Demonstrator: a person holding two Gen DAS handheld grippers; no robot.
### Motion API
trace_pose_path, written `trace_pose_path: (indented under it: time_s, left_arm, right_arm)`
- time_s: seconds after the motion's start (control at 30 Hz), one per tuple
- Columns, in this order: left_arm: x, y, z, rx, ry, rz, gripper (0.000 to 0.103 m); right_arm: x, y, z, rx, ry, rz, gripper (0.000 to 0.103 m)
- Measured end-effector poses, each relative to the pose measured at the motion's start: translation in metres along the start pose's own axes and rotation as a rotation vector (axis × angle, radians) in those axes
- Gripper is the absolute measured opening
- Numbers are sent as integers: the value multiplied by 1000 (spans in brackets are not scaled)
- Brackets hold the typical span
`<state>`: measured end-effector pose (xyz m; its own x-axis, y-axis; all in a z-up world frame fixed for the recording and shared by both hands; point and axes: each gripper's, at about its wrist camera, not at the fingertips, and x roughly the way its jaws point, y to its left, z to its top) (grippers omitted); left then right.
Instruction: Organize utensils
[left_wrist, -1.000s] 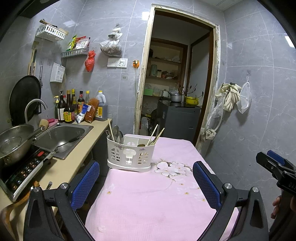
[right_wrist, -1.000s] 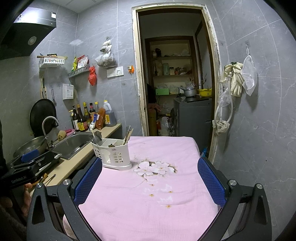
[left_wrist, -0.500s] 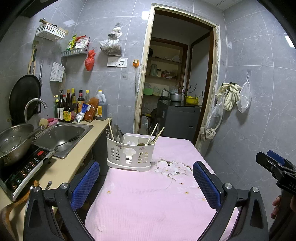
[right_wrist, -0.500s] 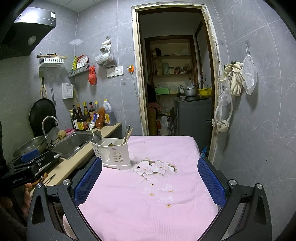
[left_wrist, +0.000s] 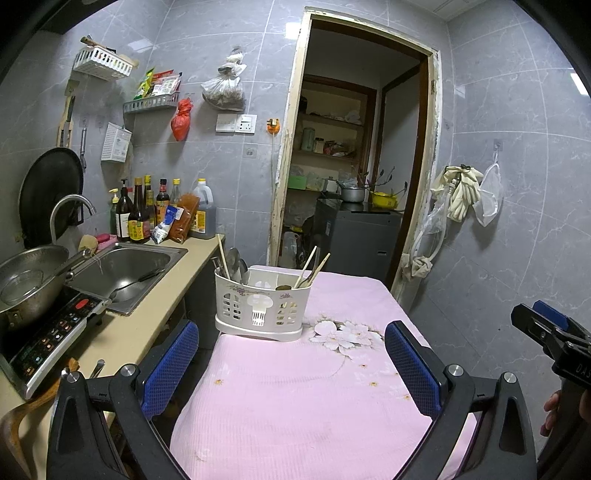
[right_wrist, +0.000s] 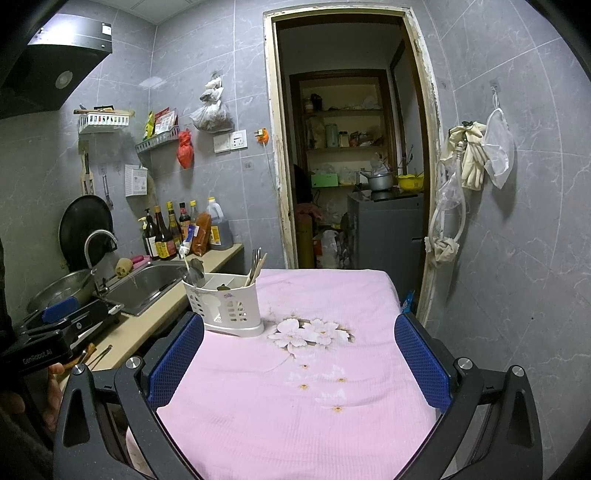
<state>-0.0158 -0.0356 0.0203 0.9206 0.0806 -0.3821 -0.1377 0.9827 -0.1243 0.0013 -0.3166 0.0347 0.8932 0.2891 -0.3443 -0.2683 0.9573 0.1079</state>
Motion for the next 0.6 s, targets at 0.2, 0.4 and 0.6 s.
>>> trace_pose_path:
  time_s: [0.2,0.4,0.6]
  left_arm:
    - [-1,0,0,1,1,0,102]
    - [-1,1,0,0,0,0,102]
    - [-2,1,0,-1,1,1,102]
  right_arm:
    - [0,0,0,-1,1,1,101]
    - [-2,1,-1,0,4,1,101]
    - [-2,1,-1,-2,6,3,101]
